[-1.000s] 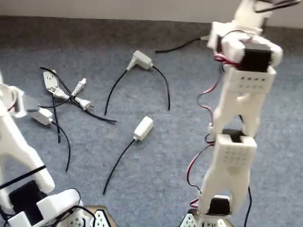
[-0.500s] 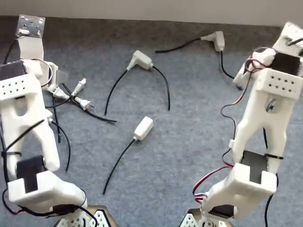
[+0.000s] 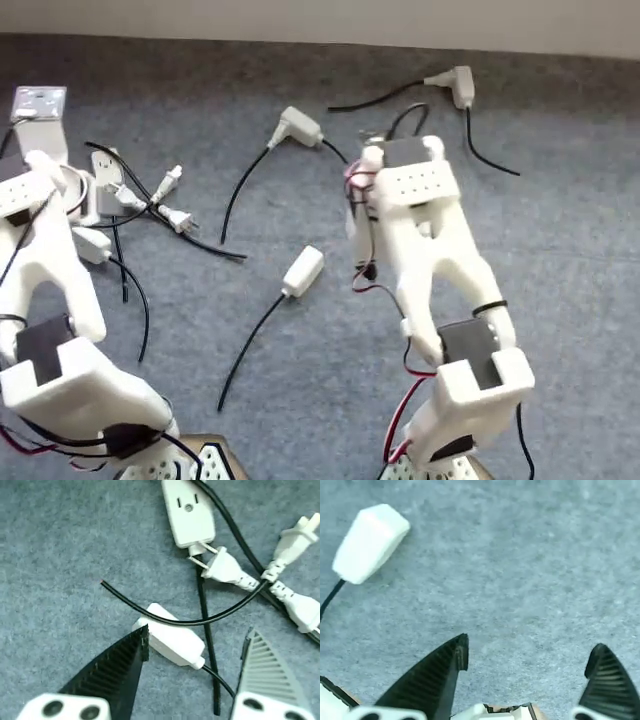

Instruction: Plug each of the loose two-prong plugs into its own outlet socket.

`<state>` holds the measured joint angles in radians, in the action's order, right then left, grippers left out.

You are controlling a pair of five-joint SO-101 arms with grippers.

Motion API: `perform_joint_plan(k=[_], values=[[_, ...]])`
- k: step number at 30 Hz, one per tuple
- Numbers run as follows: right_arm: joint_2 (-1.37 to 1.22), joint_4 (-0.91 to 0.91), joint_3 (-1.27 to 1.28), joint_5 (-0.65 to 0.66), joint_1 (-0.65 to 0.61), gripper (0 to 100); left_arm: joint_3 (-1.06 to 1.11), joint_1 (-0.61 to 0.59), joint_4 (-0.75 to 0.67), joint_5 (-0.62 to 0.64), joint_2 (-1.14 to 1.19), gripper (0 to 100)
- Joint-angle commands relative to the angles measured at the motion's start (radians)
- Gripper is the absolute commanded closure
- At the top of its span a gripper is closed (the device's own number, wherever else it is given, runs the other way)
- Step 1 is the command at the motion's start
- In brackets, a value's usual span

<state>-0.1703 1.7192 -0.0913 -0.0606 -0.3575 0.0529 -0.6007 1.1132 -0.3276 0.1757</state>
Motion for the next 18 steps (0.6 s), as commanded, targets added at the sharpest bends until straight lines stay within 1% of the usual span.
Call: perform_joint_plan(k=[1, 6, 9, 11, 14, 18], values=[[0.051, -0.030, 0.002, 0.012, -0.116, 64.2, -0.045, -0.058, -0.026, 0.002, 0.012, 70], [0.045, -0.067, 0.002, 0.011, -0.194, 64.2, -0.070, -0.091, -0.044, 0.002, 0.036, 70], [-0.001, -0.067, -0.005, 0.011, -0.229, 64.2, -0.079, -0.108, -0.044, 0.002, 0.044, 70], [-0.058, -0.076, -0.010, 0.009, -0.252, 64.2, -0.079, -0.111, -0.044, 0.002, 0.044, 70], [-0.162, -0.131, -0.062, -0.048, -0.271, 64.2, -0.079, -0.110, -0.044, 0.002, 0.044, 70], [-0.329, -0.157, -0.208, -0.077, -0.271, 64.2, -0.079, -0.107, -0.044, 0.002, 0.044, 70]])
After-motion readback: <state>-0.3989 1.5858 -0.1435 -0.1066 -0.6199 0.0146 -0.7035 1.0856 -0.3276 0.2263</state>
